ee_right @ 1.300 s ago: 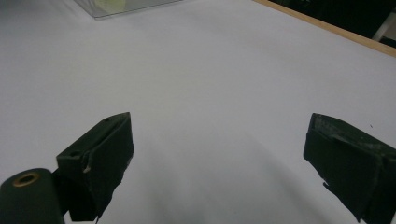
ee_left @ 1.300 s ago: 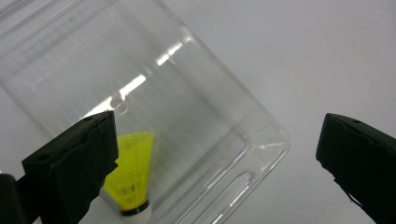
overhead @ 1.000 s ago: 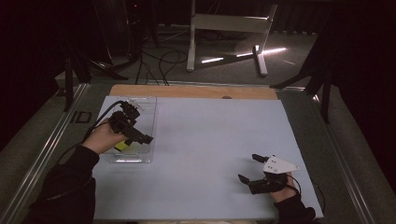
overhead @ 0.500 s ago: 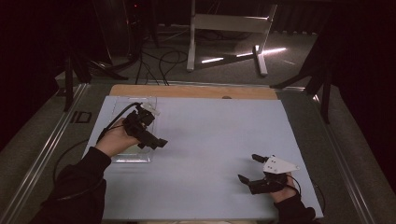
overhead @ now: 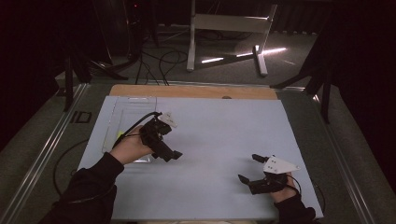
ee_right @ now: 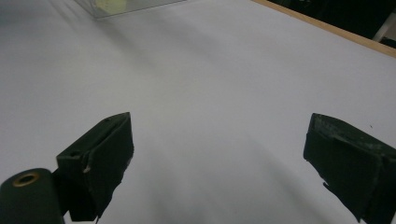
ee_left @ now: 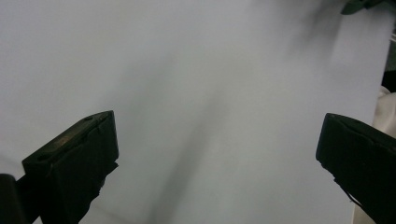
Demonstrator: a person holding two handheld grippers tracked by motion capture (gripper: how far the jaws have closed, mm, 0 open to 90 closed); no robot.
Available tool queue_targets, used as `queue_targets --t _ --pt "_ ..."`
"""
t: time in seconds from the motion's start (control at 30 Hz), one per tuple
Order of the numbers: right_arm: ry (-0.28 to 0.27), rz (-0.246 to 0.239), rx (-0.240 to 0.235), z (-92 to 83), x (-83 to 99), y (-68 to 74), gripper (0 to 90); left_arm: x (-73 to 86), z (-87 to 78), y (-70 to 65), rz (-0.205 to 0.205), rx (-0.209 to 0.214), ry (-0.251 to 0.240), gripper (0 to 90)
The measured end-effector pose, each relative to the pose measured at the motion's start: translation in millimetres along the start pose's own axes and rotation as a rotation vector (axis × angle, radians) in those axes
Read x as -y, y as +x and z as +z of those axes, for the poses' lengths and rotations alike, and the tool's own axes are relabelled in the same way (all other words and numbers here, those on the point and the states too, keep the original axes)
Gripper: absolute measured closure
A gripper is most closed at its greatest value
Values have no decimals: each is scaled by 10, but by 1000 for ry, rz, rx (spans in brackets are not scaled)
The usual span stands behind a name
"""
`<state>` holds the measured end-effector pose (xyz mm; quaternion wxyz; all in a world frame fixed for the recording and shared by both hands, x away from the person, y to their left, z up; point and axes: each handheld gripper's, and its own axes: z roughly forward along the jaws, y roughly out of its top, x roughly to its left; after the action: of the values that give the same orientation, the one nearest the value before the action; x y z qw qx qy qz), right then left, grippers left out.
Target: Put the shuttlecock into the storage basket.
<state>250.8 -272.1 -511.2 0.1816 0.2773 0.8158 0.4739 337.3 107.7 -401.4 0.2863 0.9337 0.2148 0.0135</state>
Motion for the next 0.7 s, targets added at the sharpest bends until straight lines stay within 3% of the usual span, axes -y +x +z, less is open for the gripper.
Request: queue_targets --t 0.13,0.33,0.5,0.7 --pt "-1 0 1 -3 -1 -1 84 -24 95 -102 41 25 -2 3" --pt "-3 -1 1 -8 -1 -4 84 -7 204 -227 67 68 -40 3" --pt "-4 1 0 -10 -1 -3 84 73 311 -281 60 86 -69 3" --pt "-2 -2 0 -11 -4 -2 84 184 447 -329 74 100 -69 3"
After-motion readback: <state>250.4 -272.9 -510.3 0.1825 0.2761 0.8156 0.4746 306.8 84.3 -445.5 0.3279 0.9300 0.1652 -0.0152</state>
